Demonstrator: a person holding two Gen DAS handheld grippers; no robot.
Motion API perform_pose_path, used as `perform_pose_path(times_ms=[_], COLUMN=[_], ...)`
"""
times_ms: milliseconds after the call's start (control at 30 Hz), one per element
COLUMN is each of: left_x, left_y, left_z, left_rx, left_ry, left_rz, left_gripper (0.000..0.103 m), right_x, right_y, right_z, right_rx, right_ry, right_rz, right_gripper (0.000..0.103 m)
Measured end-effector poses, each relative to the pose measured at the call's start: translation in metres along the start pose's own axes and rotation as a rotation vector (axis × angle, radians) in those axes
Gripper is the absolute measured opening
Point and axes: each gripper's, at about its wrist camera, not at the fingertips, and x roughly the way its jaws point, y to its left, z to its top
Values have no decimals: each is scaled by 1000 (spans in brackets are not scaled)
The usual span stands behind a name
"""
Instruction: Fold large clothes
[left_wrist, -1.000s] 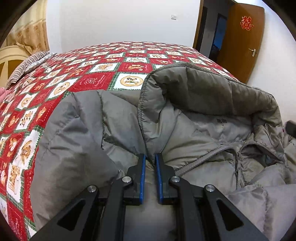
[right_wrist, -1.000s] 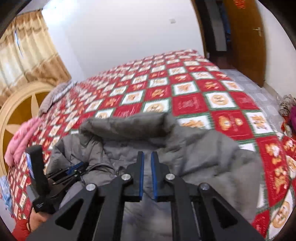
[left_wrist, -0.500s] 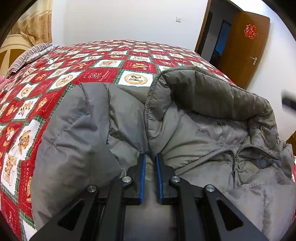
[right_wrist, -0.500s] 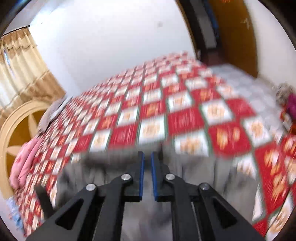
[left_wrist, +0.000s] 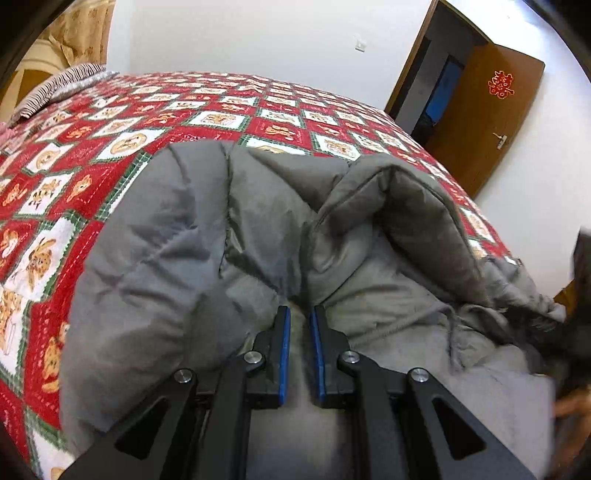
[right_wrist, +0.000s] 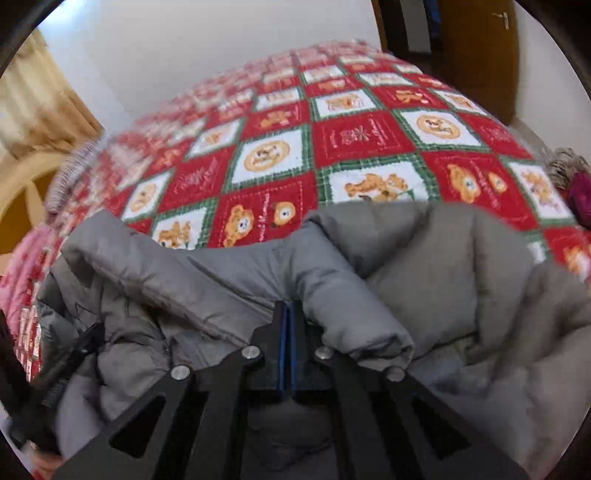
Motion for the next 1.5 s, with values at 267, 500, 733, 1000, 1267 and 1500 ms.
perform_pose_path(times_ms=[267, 500, 733, 1000, 1267, 1500], left_x=[-74, 15, 40, 46, 46, 52], left_y=[-58, -98, -29, -30, -29, -33], left_z=[72, 110, 23, 20, 21, 24], left_rx=[117, 157, 114, 124, 102, 128], left_ry=[-156, -12, 44, 3, -5, -3], left_rz=[-98, 31, 128, 149, 132, 164], left_gripper=[36, 57, 59, 60, 61, 64], right_x=[-5, -3, -5, -51, -5, -3], right_y=[18, 23, 6, -5, -5, 5], right_z=[-6, -11, -8, 21, 9, 1], right_rx=[-98, -146, -49, 71, -127, -204], right_ry=[-51, -53, -43, -98, 15, -41], right_rz=[-59, -68, 56, 110, -134, -221], right_gripper=[0, 1, 1, 10, 3, 3])
